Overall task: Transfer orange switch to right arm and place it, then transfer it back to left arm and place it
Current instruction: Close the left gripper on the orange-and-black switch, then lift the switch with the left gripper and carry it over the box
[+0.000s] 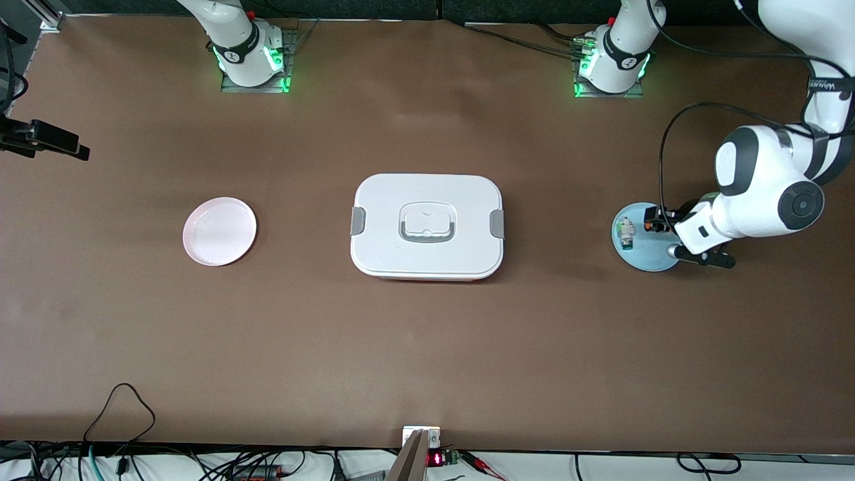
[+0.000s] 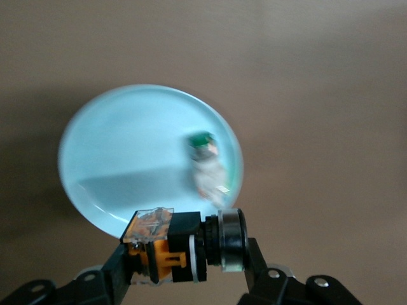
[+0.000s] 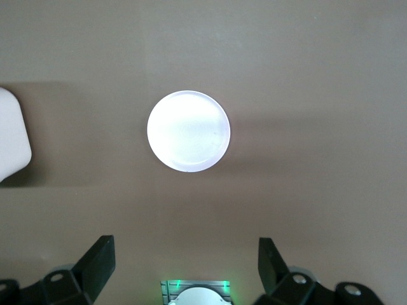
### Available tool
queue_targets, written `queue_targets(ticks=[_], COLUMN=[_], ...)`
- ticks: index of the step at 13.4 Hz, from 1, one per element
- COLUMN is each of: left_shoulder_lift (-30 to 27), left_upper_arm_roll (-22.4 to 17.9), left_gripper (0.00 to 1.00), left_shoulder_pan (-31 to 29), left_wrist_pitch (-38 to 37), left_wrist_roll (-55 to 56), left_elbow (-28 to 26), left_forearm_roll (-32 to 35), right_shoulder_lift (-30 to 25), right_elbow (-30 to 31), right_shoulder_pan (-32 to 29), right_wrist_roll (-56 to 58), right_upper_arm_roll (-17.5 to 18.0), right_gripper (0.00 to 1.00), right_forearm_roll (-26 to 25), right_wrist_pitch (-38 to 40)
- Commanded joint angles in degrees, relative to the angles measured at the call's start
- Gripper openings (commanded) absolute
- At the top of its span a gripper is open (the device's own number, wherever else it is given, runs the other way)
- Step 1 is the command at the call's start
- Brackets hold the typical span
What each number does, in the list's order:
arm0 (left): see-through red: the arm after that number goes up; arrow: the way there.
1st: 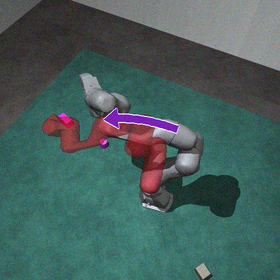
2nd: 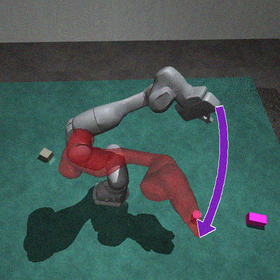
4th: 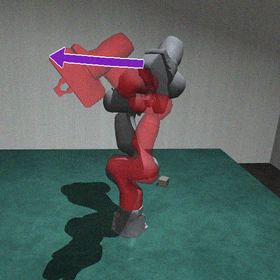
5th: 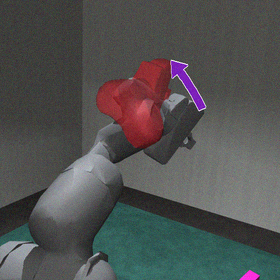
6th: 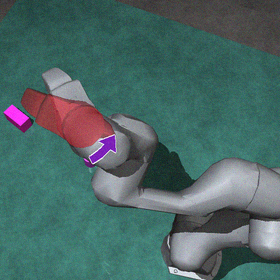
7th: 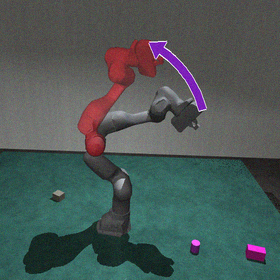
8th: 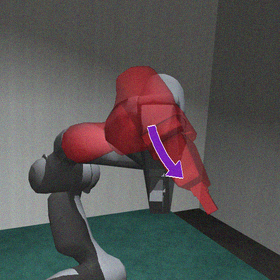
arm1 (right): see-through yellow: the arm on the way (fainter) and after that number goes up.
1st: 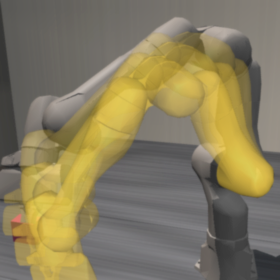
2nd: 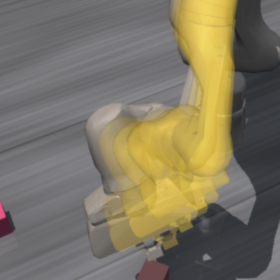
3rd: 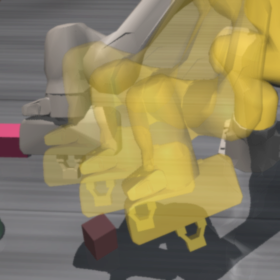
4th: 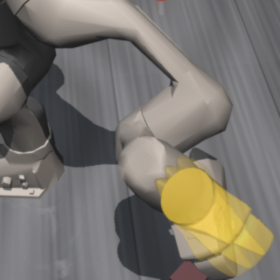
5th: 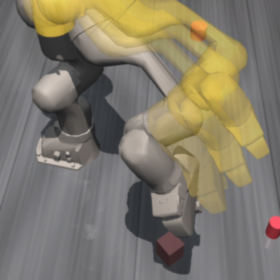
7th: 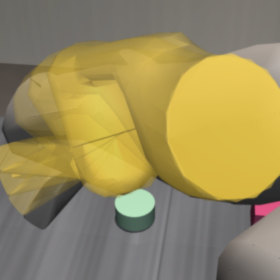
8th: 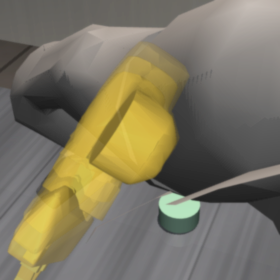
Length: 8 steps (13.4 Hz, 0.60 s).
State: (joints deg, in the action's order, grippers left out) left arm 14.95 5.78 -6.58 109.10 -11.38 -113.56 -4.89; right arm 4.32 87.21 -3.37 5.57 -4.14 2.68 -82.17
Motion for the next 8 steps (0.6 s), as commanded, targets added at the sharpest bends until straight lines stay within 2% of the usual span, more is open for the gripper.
queue_targets(ticks=[1, 4, 6, 8], left_shoulder_lift=[-5.1, -5.6, -5.7, -5.6], left_upper_arm_roll=[2.4, 5.9, 9.2, 11.9], left_gripper=[0.18, 0.17, 0.16, 0.14], left_shoulder_pan=[0.1, 0.1, 0.1, 0.2], left_wrist_pitch=[-13.2, -26.5, -32.4, -36.1], left_wrist_roll=[7.1, 18.8, 27.9, 38.8], left_elbow=[3.7, 12.8, 18.1, 23.3], left_forearm_roll=[-6.7, -12.1, -16.1, -23.5], right_shoulder_lift=[1.3, 4.4, 5.3, 5.1], right_elbow=[-1.7, -1.7, -1.8, -1.9], right_shoulder_pan=[-0.2, 0.2, 2.1, 2.7], right_wrist_roll=[3.6, 3.9, 3.1, 2.6], right_upper_arm_roll=[-0.1, 0.1, 0.1, 0.1], right_gripper=[1.00, 1.00, 1.00, 1.00], right_forearm_roll=[1.0, 0.4, -0.2, -0.1], right_wrist_pitch=[0.5, -0.4, -0.5, -1.4])
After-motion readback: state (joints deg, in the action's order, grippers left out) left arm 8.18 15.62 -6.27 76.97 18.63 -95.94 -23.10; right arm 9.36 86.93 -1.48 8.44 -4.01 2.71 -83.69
